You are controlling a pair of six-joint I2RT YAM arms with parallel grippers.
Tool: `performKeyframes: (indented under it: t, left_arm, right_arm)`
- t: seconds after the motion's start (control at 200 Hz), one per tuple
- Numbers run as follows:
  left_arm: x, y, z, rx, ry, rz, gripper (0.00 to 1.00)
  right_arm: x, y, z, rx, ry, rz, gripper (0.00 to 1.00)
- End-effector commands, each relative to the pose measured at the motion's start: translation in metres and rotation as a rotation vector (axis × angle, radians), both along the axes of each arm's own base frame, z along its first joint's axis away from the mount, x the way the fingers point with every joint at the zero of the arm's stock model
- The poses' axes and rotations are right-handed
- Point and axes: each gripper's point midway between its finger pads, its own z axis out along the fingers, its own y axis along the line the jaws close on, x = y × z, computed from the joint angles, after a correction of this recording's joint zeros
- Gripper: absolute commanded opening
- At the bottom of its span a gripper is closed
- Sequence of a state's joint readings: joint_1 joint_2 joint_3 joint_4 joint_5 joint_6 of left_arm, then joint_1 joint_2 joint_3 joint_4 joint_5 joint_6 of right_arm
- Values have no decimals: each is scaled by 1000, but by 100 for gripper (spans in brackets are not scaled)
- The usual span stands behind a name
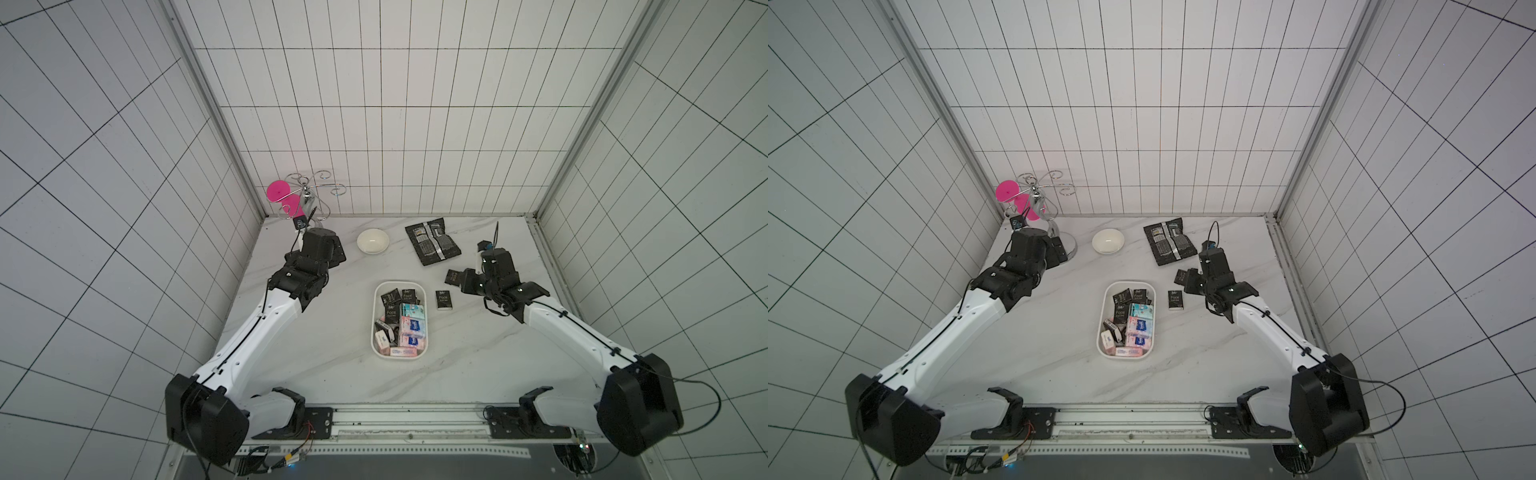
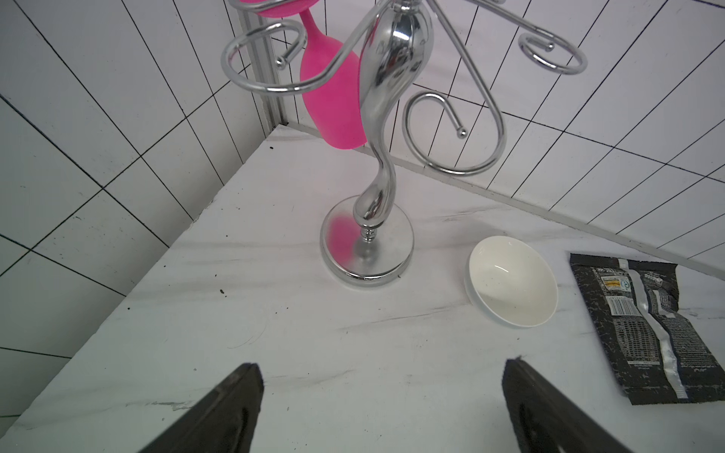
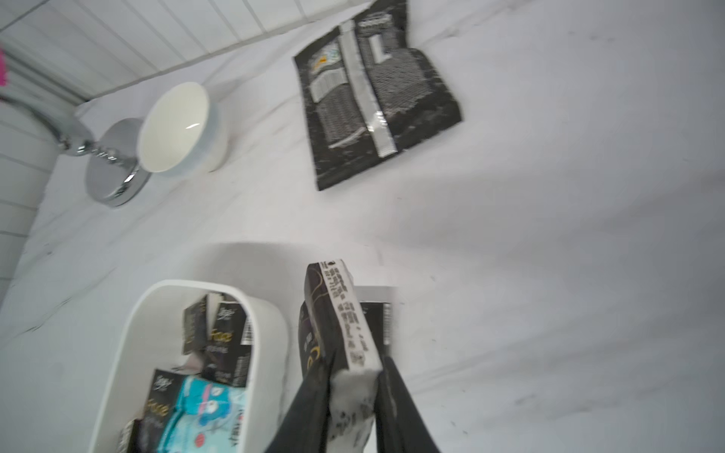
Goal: Take the pocket tissues out of the storage box
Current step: Pick up the pocket tissues from the storage box, then place the pocket tissues at the center of the board.
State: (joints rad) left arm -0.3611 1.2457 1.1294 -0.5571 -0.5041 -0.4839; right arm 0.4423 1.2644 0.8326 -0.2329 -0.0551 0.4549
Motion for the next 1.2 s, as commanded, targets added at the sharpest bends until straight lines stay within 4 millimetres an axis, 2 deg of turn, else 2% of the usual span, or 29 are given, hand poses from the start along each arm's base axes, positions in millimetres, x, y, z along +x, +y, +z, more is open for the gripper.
performKeyframes:
  t: [0.0,0.11,0.435,0.645,0.95,1.194]
  left_arm:
    - [6,-9,7,-29,-28,-17,98]
    - [6,-12,8,-26,-30,-22,99]
    - [4,-10,6,-12,-26,-19,99]
    - [4,-10,6,-5,-26,-17,99]
    - [8,-13,3,-21,-20,-22,99]
    - [7,-14,3,-23,-21,-25,99]
  right_arm:
    - [0,-29,-22,35,39,-95,23]
    - [5,-38,-38,77,55,-134,23]
    - [16,-28,-79,94,122,-142,23]
    - [12,-32,-86,46,126,-141,28]
    - [-9,-39,-100,-30,201,-112,41]
    - [-13,-43,-98,-100,211,-83,52]
